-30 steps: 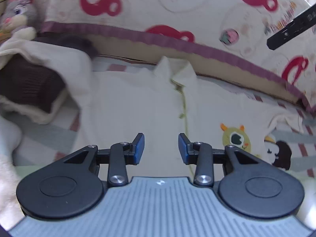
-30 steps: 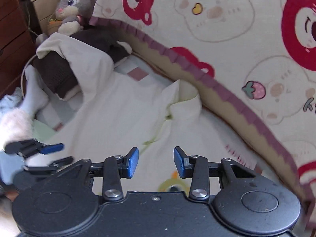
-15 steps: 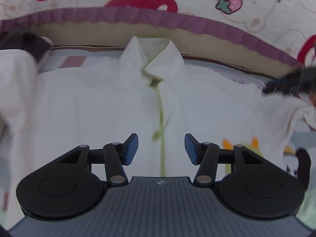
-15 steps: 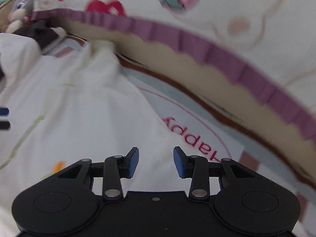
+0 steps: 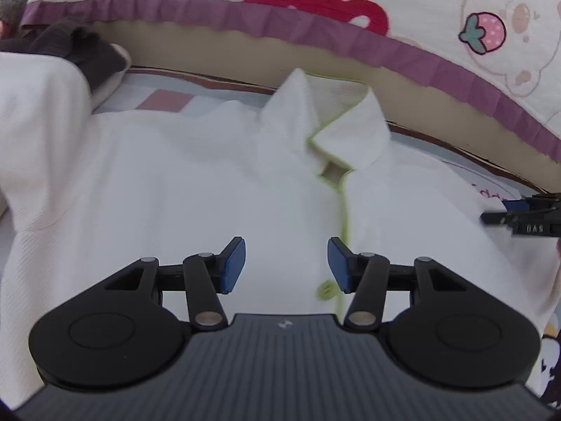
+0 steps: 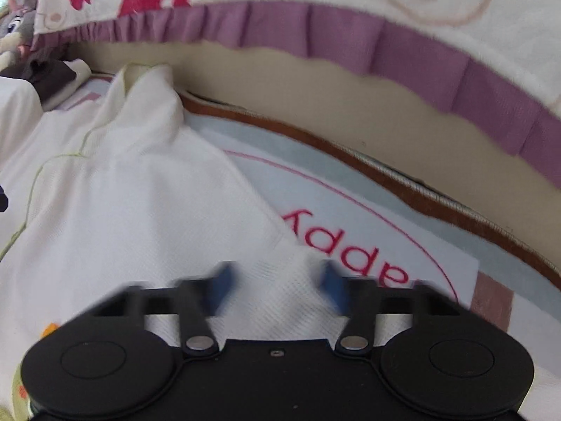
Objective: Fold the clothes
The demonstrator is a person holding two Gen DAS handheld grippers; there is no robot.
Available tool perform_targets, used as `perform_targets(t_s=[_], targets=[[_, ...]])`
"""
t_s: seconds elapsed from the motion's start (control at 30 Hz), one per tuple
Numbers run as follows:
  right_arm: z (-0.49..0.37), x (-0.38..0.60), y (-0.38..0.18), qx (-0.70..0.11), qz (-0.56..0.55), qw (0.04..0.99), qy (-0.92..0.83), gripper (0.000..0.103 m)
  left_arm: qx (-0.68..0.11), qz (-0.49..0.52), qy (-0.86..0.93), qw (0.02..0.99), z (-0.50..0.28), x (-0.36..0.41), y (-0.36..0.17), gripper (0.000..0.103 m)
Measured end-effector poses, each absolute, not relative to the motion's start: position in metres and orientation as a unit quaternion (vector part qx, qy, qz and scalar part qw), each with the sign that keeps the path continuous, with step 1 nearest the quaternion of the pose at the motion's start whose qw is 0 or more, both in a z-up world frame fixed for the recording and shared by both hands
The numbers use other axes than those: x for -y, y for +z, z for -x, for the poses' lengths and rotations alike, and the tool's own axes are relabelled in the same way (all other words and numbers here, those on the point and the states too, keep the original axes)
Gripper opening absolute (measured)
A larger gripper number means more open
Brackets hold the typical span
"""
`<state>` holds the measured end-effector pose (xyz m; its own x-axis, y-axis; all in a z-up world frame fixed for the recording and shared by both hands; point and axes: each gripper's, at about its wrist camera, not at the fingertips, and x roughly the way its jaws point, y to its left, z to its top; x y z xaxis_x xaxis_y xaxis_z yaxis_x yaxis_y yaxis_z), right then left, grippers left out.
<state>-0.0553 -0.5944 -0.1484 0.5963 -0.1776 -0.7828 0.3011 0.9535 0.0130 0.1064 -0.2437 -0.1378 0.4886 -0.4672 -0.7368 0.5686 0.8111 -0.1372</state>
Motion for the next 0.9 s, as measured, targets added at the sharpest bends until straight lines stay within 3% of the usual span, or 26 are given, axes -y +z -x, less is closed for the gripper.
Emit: perform_targets(t_s=[0.13, 0.4, 0.6, 0.7, 0.77, 0.9], targets=[[0.064, 0.597, -0.123, -0.374, -0.023, 0.905, -0.204, 0.004, -0.399, -0.065, -0.28, 0.871, -0.12, 0.226, -0.136, 0.051], [0.046, 0.6, -0.149, -0.422, -0.029, 0.872, -0.246, 0.004, -0.366, -0.168, -0.266, 0.876, -0.171, 0.226, -0.138, 0.051], [0.049, 0.601, -0.141, -0.411, -0.032, 0.876, -0.25, 0.004, -0.354, -0.159, -0.344, 0.855, -0.221, 0.237, -0.137, 0.054], [0.065, 0.608, -0.135, -0.394, -0.088, 0.882, -0.245, 0.005, -0.355, -0.119, -0.381, 0.846, -0.238, 0.25, -0.137, 0.057], [0.073, 0.61, -0.13, -0.384, -0.105, 0.886, -0.24, 0.005, -0.356, -0.084, -0.392, 0.844, -0.242, 0.257, -0.14, 0.063], [0.075, 0.606, -0.122, -0.384, -0.087, 0.891, -0.225, 0.004, -0.373, -0.113, -0.341, 0.856, -0.252, 0.28, -0.154, 0.067]])
